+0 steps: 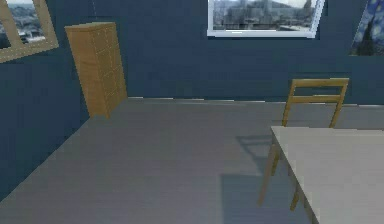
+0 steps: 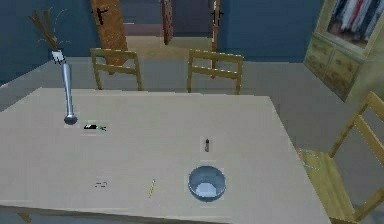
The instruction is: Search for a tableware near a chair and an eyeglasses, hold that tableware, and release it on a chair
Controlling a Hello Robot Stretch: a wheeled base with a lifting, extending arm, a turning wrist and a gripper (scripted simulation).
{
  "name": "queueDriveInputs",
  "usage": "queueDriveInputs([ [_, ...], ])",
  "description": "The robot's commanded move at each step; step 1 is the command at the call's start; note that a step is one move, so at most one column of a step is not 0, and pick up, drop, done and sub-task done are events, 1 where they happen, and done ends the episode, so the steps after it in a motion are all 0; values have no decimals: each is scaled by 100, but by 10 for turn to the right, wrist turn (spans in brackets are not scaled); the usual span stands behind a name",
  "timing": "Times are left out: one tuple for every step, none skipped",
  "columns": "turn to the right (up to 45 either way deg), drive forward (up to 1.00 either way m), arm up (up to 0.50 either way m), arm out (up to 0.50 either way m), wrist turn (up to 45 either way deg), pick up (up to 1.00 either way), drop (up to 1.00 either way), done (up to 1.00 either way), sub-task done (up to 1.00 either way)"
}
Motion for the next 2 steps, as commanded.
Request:
queueDriveInputs([
  [0,0,38,0,0,0,0,0,0],
  [0,0,0,12,0,0,0,0,0],
])
